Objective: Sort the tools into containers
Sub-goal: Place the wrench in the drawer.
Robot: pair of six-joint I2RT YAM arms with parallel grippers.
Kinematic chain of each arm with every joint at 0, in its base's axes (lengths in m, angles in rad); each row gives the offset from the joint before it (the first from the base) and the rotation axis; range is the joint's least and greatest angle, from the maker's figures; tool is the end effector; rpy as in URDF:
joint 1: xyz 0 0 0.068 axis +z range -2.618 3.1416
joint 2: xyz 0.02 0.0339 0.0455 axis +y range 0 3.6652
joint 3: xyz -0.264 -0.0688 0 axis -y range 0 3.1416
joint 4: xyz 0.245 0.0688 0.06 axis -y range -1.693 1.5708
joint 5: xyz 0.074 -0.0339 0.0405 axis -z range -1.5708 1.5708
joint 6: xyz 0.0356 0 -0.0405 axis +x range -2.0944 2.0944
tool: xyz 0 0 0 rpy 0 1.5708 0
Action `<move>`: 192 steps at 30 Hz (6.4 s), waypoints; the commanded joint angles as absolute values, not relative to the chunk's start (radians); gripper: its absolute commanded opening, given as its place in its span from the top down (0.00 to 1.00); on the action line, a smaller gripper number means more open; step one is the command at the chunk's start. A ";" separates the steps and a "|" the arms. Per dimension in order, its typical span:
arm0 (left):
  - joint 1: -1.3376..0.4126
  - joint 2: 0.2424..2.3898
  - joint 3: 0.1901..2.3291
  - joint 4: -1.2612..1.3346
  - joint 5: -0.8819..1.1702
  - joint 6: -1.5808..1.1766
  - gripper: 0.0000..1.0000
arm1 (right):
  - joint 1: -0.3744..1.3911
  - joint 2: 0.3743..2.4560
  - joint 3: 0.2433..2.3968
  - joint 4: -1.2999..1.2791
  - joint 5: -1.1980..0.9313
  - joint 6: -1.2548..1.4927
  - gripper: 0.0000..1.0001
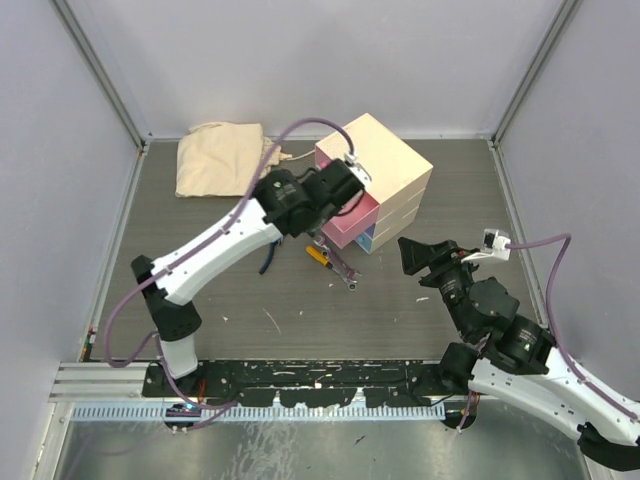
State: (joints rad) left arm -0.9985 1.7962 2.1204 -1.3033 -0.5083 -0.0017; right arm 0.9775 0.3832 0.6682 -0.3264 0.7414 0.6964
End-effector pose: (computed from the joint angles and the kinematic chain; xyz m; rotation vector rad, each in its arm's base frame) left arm 0.2045 -0.2855 0.4185 0.9735 2.1836 0.1950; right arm 0.0722 0.0641 0.3345 0.3535 1.6080 0.6975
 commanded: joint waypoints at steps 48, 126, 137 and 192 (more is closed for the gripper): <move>-1.062 1.995 2.109 -1.118 -0.901 0.773 1.00 | 0.976 0.163 0.676 -0.578 0.833 0.853 0.30; -0.869 1.815 2.161 -0.896 -0.662 0.426 0.41 | 0.975 0.171 0.671 -0.638 0.819 0.939 0.29; -0.675 1.637 1.996 -0.940 -0.497 -0.117 0.42 | 0.975 0.197 0.645 -0.601 0.804 0.940 0.29; -0.576 1.775 1.943 -0.785 0.064 -0.323 0.90 | 0.975 0.181 0.641 -0.607 0.787 0.943 0.29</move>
